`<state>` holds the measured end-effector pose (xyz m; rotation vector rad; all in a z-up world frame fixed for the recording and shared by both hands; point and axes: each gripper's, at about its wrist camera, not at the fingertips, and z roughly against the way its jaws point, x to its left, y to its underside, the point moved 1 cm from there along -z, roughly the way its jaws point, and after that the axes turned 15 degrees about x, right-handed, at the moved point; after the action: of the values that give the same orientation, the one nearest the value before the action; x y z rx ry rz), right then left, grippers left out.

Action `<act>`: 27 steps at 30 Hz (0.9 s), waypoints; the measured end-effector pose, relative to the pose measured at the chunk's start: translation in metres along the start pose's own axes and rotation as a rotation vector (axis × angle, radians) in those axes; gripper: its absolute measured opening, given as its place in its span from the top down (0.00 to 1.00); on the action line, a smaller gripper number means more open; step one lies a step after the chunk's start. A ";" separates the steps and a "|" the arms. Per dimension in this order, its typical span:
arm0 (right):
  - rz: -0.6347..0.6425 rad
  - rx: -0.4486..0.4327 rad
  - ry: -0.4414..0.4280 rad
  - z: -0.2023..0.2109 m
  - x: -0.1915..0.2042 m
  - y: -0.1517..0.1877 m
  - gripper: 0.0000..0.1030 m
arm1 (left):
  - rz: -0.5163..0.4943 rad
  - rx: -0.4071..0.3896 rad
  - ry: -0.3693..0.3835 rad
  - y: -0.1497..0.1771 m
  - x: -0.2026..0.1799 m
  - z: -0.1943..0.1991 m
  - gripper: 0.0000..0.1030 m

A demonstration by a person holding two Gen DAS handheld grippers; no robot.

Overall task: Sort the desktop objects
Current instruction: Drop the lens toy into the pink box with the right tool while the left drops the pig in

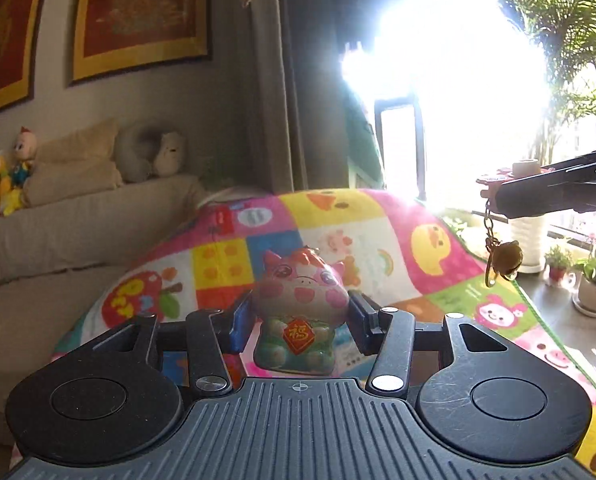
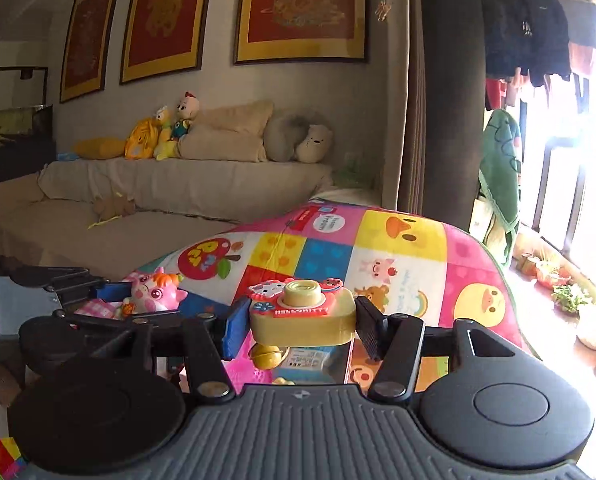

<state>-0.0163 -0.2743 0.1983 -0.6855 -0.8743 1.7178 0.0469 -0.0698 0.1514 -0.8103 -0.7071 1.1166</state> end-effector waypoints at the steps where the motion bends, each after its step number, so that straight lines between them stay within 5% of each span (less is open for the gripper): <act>1: -0.008 -0.001 -0.002 -0.009 -0.003 -0.011 0.46 | 0.020 0.001 -0.001 -0.007 0.002 -0.014 0.46; 4: -0.045 0.004 -0.004 -0.043 -0.006 -0.041 0.46 | 0.092 0.074 -0.002 -0.010 0.016 -0.047 0.39; 7: -0.072 0.023 -0.001 -0.087 -0.006 -0.064 0.46 | 0.148 0.135 0.012 0.023 0.036 -0.042 0.20; 15: -0.098 0.145 -0.044 -0.146 0.008 -0.043 0.45 | 0.107 0.296 -0.171 0.137 0.077 -0.019 0.15; 27: -0.008 0.425 -0.185 -0.237 0.110 -0.056 0.44 | 0.358 0.279 -0.144 0.178 0.125 0.000 0.06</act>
<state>0.1692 -0.1045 0.1058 -0.2414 -0.6023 1.9015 -0.0038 0.0896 0.0117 -0.6347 -0.5178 1.5711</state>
